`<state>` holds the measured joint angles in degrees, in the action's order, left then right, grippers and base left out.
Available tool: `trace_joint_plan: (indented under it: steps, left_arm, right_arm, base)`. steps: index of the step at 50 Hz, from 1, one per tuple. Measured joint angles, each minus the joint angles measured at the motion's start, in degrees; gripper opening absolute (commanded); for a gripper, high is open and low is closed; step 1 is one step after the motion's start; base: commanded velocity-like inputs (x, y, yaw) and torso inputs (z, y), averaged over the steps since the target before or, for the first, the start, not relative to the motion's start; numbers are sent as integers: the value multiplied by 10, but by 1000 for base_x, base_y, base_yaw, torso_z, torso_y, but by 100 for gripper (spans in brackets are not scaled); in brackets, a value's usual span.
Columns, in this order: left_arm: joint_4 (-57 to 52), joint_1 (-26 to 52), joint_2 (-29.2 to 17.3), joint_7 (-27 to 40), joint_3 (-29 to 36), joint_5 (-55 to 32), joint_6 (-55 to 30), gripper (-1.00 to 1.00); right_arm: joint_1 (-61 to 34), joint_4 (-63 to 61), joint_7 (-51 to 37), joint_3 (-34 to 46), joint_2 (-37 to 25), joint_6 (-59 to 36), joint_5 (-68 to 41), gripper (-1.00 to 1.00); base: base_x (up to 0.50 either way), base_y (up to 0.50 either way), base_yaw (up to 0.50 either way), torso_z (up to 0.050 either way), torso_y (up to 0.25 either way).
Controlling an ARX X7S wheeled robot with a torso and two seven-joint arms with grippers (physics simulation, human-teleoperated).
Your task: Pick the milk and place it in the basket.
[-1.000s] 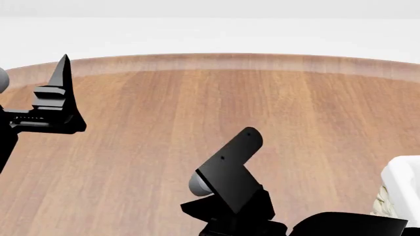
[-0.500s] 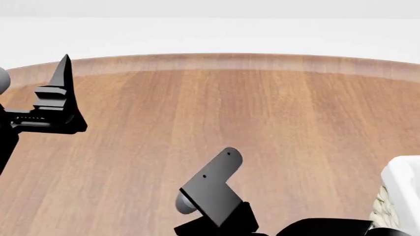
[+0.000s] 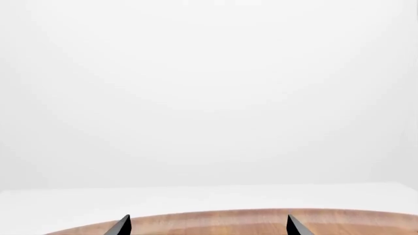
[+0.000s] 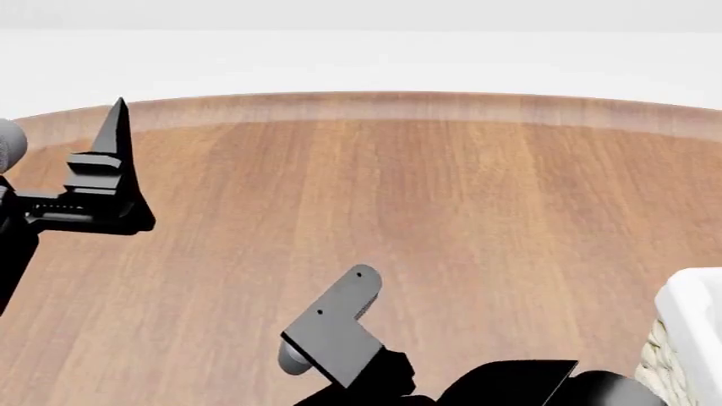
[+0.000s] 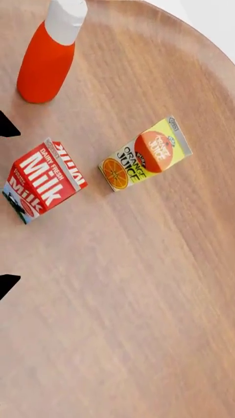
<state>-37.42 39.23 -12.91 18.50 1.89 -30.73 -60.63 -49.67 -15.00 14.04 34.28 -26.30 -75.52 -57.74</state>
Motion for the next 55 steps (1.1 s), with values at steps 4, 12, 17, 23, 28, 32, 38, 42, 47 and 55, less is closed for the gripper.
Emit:
trace_joint_plan:
  steps: [4,12,17,23,28,32,38,42,47,55]
  left_arm:
    - [2,-1,-1,1,2,0,3,100]
    - [5,-3,-2,2,7,0,8,100]
    - [6,-5,-3,3,9,0,11,100]
    - [8,-6,-5,4,11,-1,15,100]
    - [10,-7,-6,5,13,-2,17,100]
    - [10,-7,-7,5,15,-2,19,100]
    - [11,-8,-8,7,18,-3,21,100]
    - [11,-9,-9,8,20,-4,22,100]
    - [10,-8,-9,10,21,-5,22,100]
    - [9,-8,-10,12,22,-8,22,100]
  right_arm:
    - [-9,9,9,18,4,2,10,100]
    - [-24,26,28,52,12,8,26,100]
    - [-32,35,39,70,17,12,34,100]
    - [-40,43,49,86,22,17,42,100]
    - [-46,50,56,98,26,23,48,100]
    - [-50,56,62,107,29,28,53,100]
    - [-56,66,72,121,34,38,63,100]
    - [-59,75,81,132,38,48,70,100]
    - [-61,90,93,145,44,62,80,100]
    - [-65,116,116,167,54,85,96,100]
  base:
    - [0,0,0,0,0]
    - [0,0,0,0,0]
    - [0,0,0,0,0]
    - [0,0,0,0,0]
    - [0,0,0,0,0]
    - [0,0,0,0,0]
    - [0,0,0,0,0]
    - [0,0,0,0,0]
    - [0,0,0,0,0]
    - [0,0,0,0,0]
